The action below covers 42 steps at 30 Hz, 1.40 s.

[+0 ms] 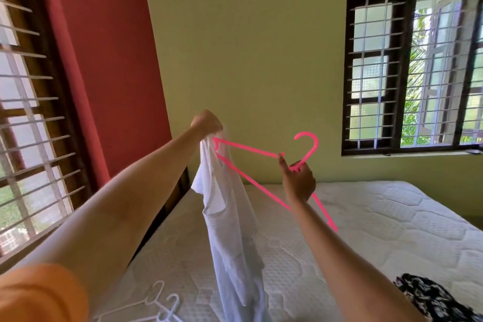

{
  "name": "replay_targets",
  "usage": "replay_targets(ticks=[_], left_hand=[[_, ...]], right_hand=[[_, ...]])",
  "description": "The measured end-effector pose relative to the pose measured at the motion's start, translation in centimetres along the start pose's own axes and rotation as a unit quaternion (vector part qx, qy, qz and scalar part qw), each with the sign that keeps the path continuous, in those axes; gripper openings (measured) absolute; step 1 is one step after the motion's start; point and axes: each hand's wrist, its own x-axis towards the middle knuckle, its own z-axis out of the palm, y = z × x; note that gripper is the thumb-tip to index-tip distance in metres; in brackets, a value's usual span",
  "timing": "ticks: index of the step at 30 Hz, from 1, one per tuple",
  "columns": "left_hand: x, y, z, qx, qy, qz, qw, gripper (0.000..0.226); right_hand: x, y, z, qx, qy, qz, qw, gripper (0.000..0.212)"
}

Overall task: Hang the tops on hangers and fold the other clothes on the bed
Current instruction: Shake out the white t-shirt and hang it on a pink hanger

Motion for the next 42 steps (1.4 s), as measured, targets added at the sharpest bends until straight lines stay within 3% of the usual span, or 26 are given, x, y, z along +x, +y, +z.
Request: replay_targets(ticks=[6, 9, 13, 16, 19, 22, 23, 26, 28, 31, 35, 37, 38, 40, 42], left_hand=[[-2.6, 5.0, 2.8, -0.020, 0.006, 0.156, 0.987, 0.027], [-3.3, 6.2, 2.8, -0.036, -0.021, 0.256, 0.966, 0.024], [-3.5, 5.0, 2.1, -0.008, -0.002, 0.373, 0.928, 0.019], [-4.3, 5.1, 2.4, 0.030, -0.004, 0.389, 0.921, 0.022], [-5.2, 6.2, 3.5, 0.150, 0.029, 0.365, 0.919, 0.037], [-5.0, 6.3, 3.8, 0.173, 0.003, 0.353, 0.919, 0.042], [-4.9, 6.1, 3.7, 0.161, -0.005, 0.348, 0.924, 0.042], [-4.4, 5.8, 3.4, 0.118, 0.020, 0.323, 0.939, 0.041], [-4.3, 6.1, 3.1, 0.083, 0.036, 0.299, 0.950, 0.040], [-4.2, 6.2, 2.7, 0.042, 0.029, 0.256, 0.965, 0.042], [-3.4, 4.6, 2.6, -0.019, 0.055, 0.159, 0.986, 0.055], [-3.2, 3.9, 2.4, -0.005, 0.047, 0.120, 0.992, 0.066], [-3.1, 3.6, 2.1, 0.005, 0.039, 0.103, 0.994, 0.069], [-3.0, 3.2, 1.4, 0.001, 0.041, 0.072, 0.997, 0.069], [-3.0, 2.6, 0.9, -0.024, 0.057, 0.051, 0.997, 0.067]], right_hand=[[0.6, -3.2, 1.0, -0.015, 0.051, -0.062, 0.997, 0.053], [2.0, -3.2, 0.2, 0.001, 0.052, -0.029, 0.998, 0.051], [4.0, -2.3, -2.1, 0.031, 0.041, 0.014, 0.999, 0.047], [4.1, -3.1, -2.3, 0.036, 0.003, 0.015, 0.999, 0.048], [4.0, -4.6, -1.5, 0.014, -0.040, -0.022, 0.999, 0.050], [4.1, -5.5, -0.9, -0.030, -0.100, -0.020, 0.994, 0.056], [4.0, -5.5, -0.7, -0.045, -0.084, -0.049, 0.994, 0.055], [1.8, -4.4, -0.3, -0.131, 0.099, -0.240, 0.957, 0.048], [0.2, -2.7, 0.4, -0.181, 0.126, -0.320, 0.921, 0.041], [-0.6, -0.9, 1.0, -0.149, 0.020, -0.301, 0.942, 0.028], [-0.4, -1.4, -0.1, 0.105, -0.045, -0.212, 0.971, 0.032], [-0.4, -1.7, -0.8, 0.212, -0.178, -0.134, 0.951, 0.034], [-0.3, -1.7, -1.2, 0.200, -0.280, -0.094, 0.934, 0.027], [0.2, -0.5, -2.3, -0.006, -0.452, -0.024, 0.892, 0.017], [1.4, 1.0, -3.7, -0.254, -0.511, -0.004, 0.821, 0.044]])
